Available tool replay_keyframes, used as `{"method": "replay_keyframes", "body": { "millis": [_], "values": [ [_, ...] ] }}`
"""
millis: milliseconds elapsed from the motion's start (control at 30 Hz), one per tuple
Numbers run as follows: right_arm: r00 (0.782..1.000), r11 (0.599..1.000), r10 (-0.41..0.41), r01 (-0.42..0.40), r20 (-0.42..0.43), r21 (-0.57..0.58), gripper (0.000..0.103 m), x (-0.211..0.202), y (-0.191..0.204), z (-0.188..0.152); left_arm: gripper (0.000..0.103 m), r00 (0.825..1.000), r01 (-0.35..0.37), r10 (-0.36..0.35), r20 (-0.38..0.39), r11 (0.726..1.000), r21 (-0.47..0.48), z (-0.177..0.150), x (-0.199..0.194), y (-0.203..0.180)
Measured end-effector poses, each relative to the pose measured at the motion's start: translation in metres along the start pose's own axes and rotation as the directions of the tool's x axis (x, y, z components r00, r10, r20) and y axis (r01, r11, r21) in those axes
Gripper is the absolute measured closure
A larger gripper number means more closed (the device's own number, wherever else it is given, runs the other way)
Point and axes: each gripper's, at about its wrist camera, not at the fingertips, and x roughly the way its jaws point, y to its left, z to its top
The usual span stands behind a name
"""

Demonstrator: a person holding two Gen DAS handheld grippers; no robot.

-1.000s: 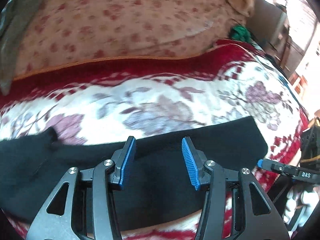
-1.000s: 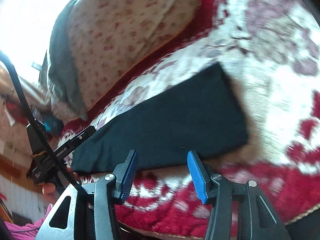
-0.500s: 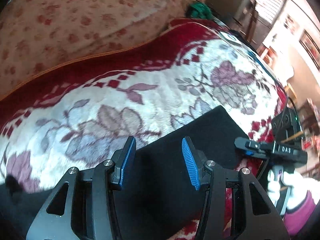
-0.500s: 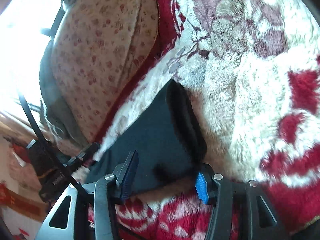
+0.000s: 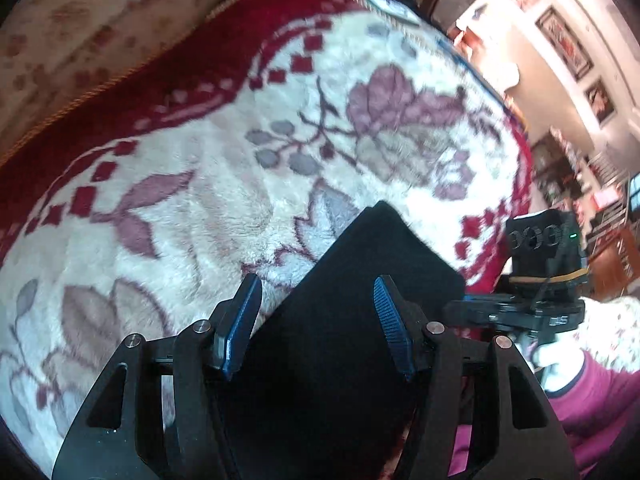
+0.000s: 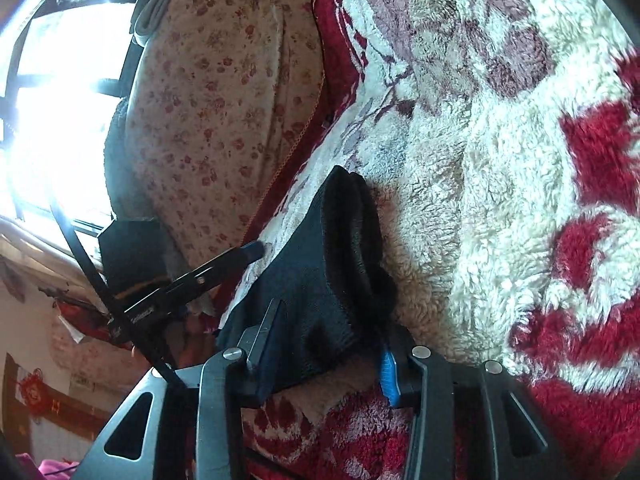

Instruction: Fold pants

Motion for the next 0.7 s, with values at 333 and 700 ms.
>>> {"method": "replay_keyframes", "body": {
  "millis": [333, 700],
  "values": [
    [0.998, 0.998, 0.058, -0.058, -0.005, 0.013, 0.064, -0.008, -0.011, -0.004, 0.035, 0.989, 0.087, -0.066, -0.133, 0.983, 0.16, 0.001, 0.025, -0.019],
    [0.991, 0.991, 0.131, -0.132, 0.014, 0.038, 0.088, -0.002, -0.012, 0.002, 0.084, 0.995, 0.06, -0.041, -0.091, 0.976, 0.21, -0.001, 0.022, -0.015]
  ]
}}
